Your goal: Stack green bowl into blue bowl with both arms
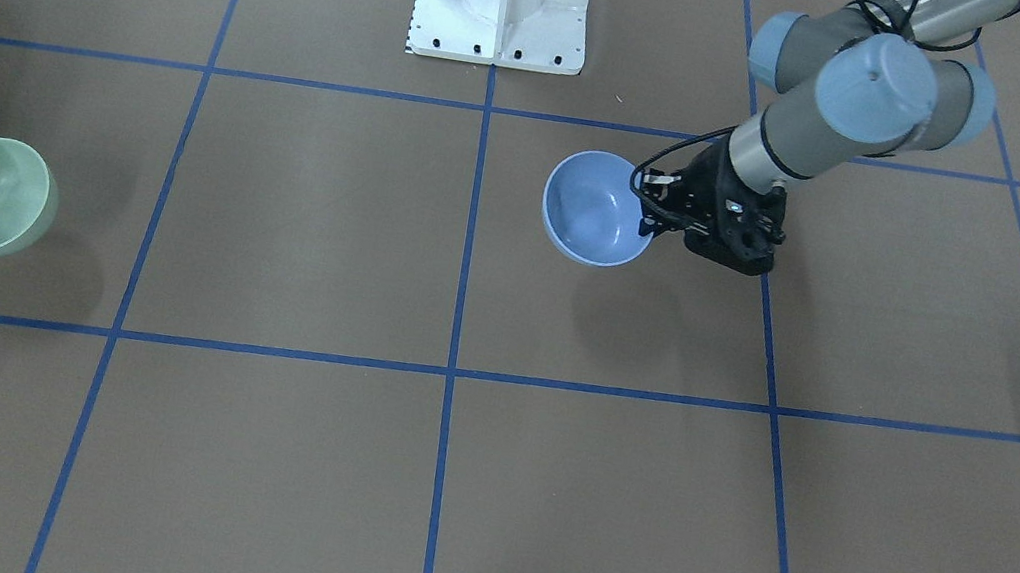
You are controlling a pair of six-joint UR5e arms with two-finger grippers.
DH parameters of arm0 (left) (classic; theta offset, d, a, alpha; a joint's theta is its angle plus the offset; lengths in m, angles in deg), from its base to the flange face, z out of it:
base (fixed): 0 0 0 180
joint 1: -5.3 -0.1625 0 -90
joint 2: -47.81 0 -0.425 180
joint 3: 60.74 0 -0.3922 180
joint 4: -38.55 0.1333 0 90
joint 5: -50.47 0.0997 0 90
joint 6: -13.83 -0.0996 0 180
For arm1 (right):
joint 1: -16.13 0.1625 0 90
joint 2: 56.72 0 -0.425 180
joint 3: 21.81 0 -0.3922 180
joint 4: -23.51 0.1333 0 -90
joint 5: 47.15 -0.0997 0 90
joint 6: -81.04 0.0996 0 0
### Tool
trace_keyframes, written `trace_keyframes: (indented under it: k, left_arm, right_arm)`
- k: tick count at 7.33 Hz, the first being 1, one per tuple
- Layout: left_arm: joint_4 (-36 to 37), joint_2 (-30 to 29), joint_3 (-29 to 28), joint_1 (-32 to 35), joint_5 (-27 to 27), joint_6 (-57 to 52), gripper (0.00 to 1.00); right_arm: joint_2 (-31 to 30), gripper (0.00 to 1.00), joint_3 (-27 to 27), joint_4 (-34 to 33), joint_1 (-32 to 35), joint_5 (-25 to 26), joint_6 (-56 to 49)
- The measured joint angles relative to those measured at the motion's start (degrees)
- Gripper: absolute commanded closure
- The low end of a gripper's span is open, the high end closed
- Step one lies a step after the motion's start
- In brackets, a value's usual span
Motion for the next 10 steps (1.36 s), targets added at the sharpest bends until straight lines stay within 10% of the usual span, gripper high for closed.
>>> trace_keyframes:
  k: [10]
  left_arm:
    - [0.79, -10.27, -11.64, -7.32, 10.26, 7.67, 1.00]
  right_arm:
    - [7.24, 1.00, -5.41, -10.80, -1.28, -0.66, 3.55]
